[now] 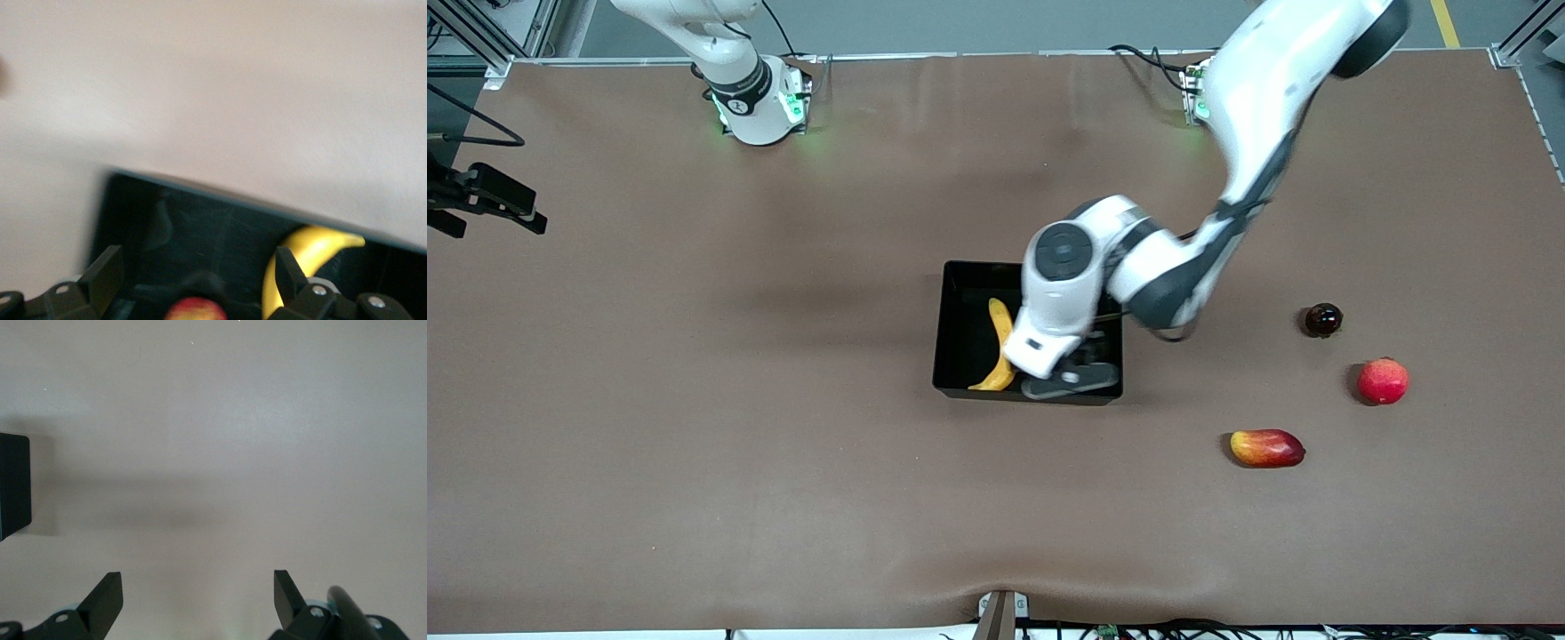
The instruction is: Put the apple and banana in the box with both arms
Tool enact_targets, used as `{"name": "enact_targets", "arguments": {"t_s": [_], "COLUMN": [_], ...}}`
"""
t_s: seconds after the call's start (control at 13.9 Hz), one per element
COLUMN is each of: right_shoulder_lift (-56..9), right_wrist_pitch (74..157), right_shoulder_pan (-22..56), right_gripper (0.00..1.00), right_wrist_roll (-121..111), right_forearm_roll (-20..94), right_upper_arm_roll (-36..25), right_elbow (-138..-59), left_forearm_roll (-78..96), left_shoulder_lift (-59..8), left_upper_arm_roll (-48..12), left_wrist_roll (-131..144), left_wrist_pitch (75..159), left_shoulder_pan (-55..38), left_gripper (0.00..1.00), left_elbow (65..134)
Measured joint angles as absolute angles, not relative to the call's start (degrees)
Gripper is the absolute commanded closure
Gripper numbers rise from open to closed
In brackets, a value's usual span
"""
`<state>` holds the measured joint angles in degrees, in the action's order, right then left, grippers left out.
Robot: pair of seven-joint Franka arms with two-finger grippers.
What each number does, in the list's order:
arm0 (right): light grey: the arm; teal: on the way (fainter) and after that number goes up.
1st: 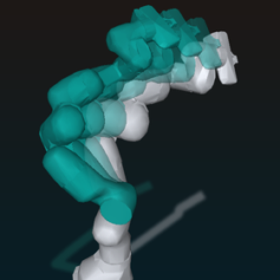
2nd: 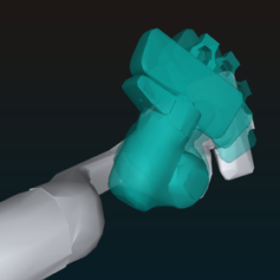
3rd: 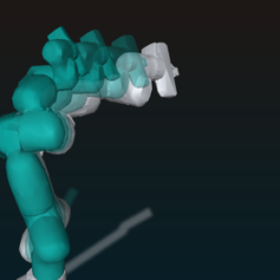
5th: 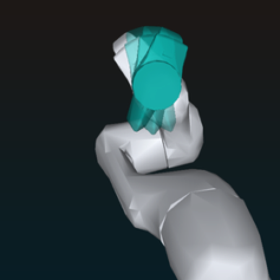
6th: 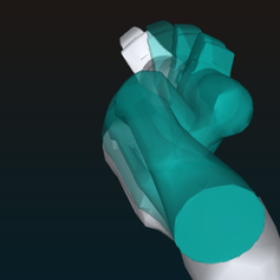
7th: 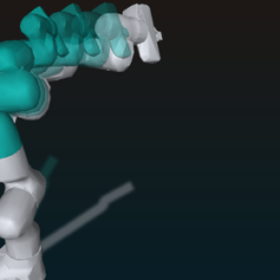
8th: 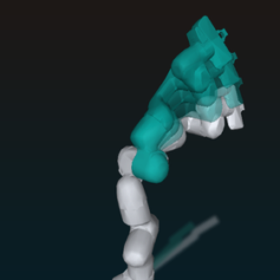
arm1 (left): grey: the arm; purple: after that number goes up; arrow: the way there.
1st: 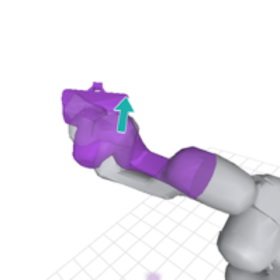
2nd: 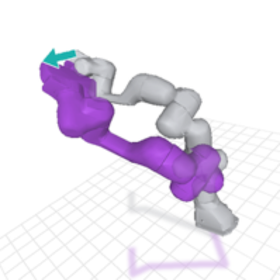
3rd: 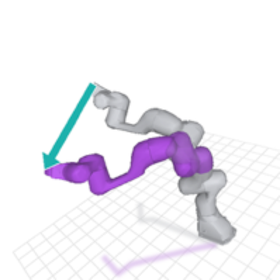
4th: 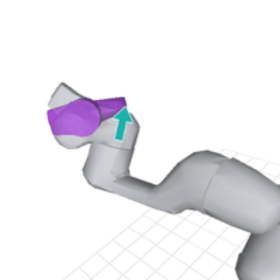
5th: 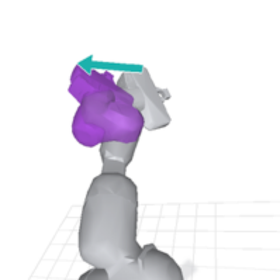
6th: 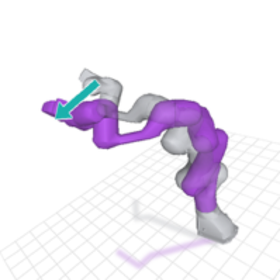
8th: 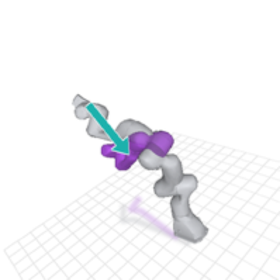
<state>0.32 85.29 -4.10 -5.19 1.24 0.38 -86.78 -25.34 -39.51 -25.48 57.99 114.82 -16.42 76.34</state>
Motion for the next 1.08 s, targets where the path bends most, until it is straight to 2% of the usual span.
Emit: {"name": "enact_targets", "arguments": {"t_s": [0.29,0.72,1.08], "right_shoulder_lift": [0.3,0.3,0.3], "right_wrist_pitch": [85.3,85.3,85.3], "right_shoulder_pan": [-4.1,-4.1,-4.6], "right_gripper": [0.00,0.00,0.00], "right_wrist_roll": [-5.2,-5.2,-5.2], "right_forearm_roll": [1.2,1.2,1.2], "right_upper_arm_roll": [0.2,0.1,-0.2], "right_elbow": [-86.8,-86.8,-86.8], "left_forearm_roll": [-22.9,-14.2,-11.4], "left_shoulder_lift": [-28.5,-20.5,-14.7], "left_upper_arm_roll": [-25.6,-25.5,-25.4], "left_wrist_roll": [51.4,32.5,25.7], "left_wrist_pitch": [104.9,97.5,92.1], "left_shoulder_pan": [-8.2,4.8,8.1], "left_gripper": [0.00,0.00,0.00], "left_elbow": [76.7,76.9,77.2]}}
